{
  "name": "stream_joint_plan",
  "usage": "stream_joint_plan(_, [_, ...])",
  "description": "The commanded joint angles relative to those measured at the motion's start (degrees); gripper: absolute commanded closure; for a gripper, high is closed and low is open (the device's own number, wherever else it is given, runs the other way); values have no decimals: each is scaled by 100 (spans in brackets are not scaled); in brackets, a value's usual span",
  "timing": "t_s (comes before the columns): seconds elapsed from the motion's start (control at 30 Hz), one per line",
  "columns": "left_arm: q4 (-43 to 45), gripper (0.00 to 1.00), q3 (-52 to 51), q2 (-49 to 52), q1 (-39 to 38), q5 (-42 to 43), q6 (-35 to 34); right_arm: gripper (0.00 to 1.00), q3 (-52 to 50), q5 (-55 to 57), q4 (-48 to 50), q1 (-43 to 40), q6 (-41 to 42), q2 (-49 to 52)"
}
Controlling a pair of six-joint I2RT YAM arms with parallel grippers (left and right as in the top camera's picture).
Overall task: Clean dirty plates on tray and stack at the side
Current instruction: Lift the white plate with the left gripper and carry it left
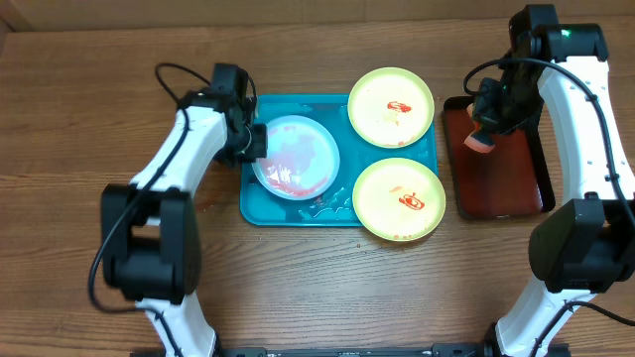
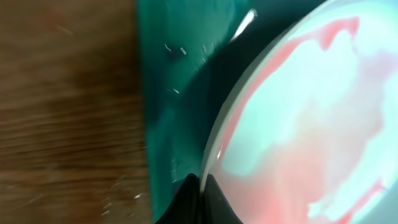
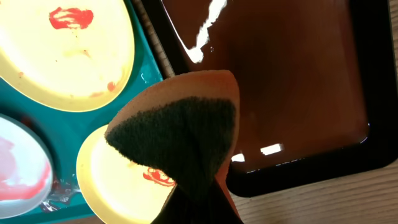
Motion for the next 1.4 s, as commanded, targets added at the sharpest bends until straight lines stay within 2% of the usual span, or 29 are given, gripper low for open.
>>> stream_joint_plan(0.0, [33, 96, 9, -675, -61, -608, 105, 96, 0, 57, 11, 9, -2, -131])
stream_joint_plan(0.17, [20, 96, 9, -1047, -374, -1867, -46, 96, 0, 55, 13, 9, -94, -131])
stream_joint_plan(0.2, [31, 96, 9, -1080, -540, -2402, -153, 96, 0, 57, 11, 9, -109, -131])
stream_joint_plan(0.47, [76, 96, 7, -1078, -1611, -4638, -544, 96, -2, 57, 9, 9, -109, -131])
stream_joint_plan(0.5, [125, 96, 7, -1078, -1904, -5241, -542, 96, 0, 57, 11, 9, -109, -131])
stream_joint_plan(0.57, [153, 96, 7, -1078, -2186, -5810, -542, 96, 0, 57, 13, 9, -109, -131])
stream_joint_plan(0.93, [763, 96, 7, -1078, -3134, -8290, -538, 96, -2, 59, -9, 9, -131, -131])
stream_joint_plan(1.1, [892, 96, 9, -1078, -3353, -8964, -538, 96, 0, 57, -37, 9, -131, -131])
stream_joint_plan(1.37, [892, 96, 7, -1078, -3521, -8972, -540, 96, 0, 57, -59, 9, -131, -131])
